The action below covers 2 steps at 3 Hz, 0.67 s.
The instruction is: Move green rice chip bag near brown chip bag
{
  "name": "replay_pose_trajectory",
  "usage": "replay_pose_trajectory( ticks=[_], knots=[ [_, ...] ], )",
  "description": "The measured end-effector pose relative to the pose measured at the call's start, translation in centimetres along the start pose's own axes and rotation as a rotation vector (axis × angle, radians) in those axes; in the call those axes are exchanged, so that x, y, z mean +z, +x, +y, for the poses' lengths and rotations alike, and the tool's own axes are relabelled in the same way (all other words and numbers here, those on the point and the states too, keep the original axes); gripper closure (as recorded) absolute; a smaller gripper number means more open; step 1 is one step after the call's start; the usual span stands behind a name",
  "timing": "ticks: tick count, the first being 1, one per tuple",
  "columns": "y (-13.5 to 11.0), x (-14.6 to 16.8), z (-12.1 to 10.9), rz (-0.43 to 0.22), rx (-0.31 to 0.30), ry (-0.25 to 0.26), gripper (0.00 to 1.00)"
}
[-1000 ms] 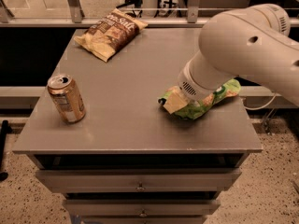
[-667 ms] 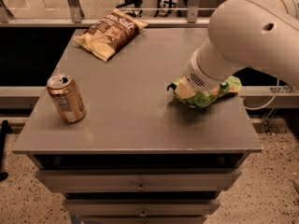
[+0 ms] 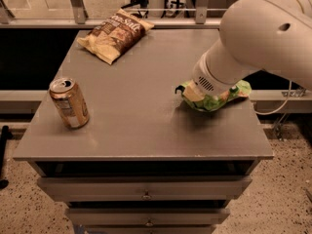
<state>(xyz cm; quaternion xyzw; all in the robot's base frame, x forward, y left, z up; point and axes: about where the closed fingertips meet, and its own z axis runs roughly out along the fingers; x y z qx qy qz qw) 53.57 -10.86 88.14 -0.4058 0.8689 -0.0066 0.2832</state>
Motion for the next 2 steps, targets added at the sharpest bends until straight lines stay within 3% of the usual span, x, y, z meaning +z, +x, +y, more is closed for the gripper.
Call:
replay_pose_trajectory(
  ticks=[1,2],
  knots=[
    [-3.1,-0.1,-1.7,-0.119,-0.063,0.017,1.0],
    [-9.7,0.9,-4.9,-0.262,-0.225,0.09,1.0]
  ],
)
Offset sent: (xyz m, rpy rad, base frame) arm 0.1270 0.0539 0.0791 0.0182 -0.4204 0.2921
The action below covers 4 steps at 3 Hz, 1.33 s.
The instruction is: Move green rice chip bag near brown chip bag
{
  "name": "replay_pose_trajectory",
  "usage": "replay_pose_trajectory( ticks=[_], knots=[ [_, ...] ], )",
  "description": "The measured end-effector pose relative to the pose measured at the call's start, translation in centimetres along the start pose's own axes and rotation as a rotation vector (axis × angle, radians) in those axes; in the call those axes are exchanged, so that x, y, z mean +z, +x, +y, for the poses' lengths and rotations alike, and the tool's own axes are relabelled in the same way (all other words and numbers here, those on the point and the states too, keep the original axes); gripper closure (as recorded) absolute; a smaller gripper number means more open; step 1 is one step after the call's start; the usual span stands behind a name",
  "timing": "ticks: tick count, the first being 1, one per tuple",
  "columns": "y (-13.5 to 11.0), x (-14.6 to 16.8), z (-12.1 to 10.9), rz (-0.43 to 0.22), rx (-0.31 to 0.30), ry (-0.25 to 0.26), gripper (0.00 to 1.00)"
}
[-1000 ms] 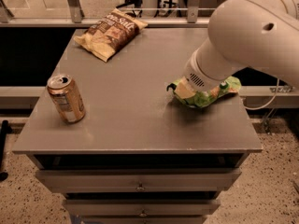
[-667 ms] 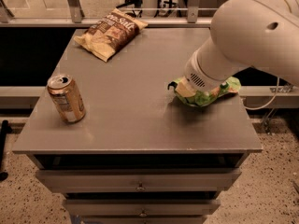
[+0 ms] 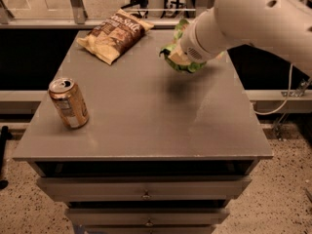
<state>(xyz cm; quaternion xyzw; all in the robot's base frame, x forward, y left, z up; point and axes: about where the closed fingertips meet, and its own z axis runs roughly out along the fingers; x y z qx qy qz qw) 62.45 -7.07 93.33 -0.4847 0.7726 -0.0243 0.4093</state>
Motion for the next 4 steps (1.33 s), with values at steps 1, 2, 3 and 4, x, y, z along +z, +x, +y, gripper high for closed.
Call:
replay_pose_trajectory(
  ticks=[1,2,3,4],
  knots=[
    [-2.9,2.9,-2.1,-0.069,-0.102,0.02,1.0],
    [-6.0,7.8,-3.1,-0.093,-0.253,0.008,1.0],
    [-7.2,10.8,-3.5,-0.074,-0.338,-0.002,1.0],
    [-6.9,13.3,-4.6,-0.031,-0.366,-0.008,1.0]
  ],
)
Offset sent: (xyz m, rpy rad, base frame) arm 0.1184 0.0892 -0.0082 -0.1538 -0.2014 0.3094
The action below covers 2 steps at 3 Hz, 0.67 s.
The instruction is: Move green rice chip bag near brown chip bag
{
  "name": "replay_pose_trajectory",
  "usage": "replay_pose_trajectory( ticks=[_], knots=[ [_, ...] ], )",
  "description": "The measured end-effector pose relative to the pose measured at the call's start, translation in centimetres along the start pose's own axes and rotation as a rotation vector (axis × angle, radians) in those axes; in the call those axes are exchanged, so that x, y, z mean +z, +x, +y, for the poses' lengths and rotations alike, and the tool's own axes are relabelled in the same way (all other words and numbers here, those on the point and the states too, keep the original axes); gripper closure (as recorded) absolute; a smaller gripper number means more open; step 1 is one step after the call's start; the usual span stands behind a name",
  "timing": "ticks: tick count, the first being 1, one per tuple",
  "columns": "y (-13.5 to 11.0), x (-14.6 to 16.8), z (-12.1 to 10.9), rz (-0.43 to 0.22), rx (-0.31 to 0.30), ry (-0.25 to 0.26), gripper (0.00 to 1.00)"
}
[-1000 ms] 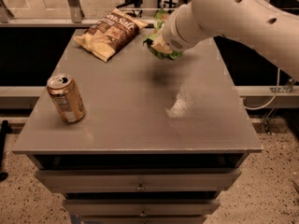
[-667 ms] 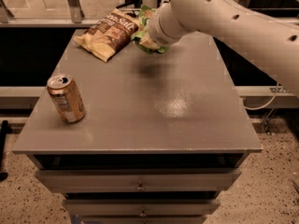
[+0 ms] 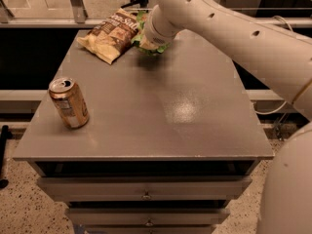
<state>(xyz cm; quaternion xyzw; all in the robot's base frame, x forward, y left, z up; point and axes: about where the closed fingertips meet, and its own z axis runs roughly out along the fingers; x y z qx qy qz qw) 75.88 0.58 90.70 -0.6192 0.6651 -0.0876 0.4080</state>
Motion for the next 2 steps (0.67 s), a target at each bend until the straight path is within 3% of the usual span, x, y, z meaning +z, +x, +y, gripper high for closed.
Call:
replay_pose_trajectory(
  ticks=[1,2],
  knots=[
    [0.5,2.2,-0.7,0.035,-0.017,-0.018,0.85],
    [0.5,3.4,-0.8,0.047,-0.025,-0.032,0.62]
  ],
)
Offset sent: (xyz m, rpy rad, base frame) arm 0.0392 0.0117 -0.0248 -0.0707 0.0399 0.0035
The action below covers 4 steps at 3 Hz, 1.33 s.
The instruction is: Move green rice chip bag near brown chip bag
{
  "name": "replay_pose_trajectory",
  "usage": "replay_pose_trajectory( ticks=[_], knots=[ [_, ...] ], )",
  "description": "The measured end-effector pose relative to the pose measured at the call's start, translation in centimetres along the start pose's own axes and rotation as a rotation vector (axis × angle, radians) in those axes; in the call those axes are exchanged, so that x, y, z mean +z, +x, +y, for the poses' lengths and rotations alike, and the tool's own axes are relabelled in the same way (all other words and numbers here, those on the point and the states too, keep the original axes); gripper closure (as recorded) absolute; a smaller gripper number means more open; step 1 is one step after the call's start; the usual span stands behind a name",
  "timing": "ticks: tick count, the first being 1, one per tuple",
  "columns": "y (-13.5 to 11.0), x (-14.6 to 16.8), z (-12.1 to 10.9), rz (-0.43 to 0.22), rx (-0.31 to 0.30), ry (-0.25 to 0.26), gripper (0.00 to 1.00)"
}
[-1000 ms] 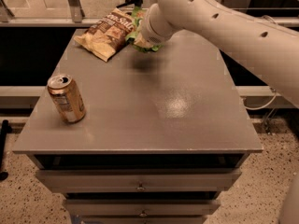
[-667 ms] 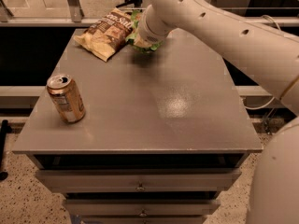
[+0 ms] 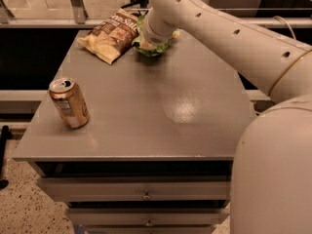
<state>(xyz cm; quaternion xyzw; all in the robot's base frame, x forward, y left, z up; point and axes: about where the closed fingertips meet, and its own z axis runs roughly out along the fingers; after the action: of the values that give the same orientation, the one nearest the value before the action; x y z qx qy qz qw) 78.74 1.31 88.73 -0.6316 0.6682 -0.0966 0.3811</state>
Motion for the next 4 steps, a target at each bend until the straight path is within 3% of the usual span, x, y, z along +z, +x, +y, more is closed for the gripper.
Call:
replay_pose_trajectory(
  ticks=[2,3,4],
  knots=[
    [-0.8,0.7,0.5,-0.01,-0.016,-0.02,0.17],
    [-1.4,0.4,0.8,-0.028,-0.019,-0.026,0.0],
    [-1.0,-2.2,1.2,-0.089,0.029,-0.027,0.0]
  ],
)
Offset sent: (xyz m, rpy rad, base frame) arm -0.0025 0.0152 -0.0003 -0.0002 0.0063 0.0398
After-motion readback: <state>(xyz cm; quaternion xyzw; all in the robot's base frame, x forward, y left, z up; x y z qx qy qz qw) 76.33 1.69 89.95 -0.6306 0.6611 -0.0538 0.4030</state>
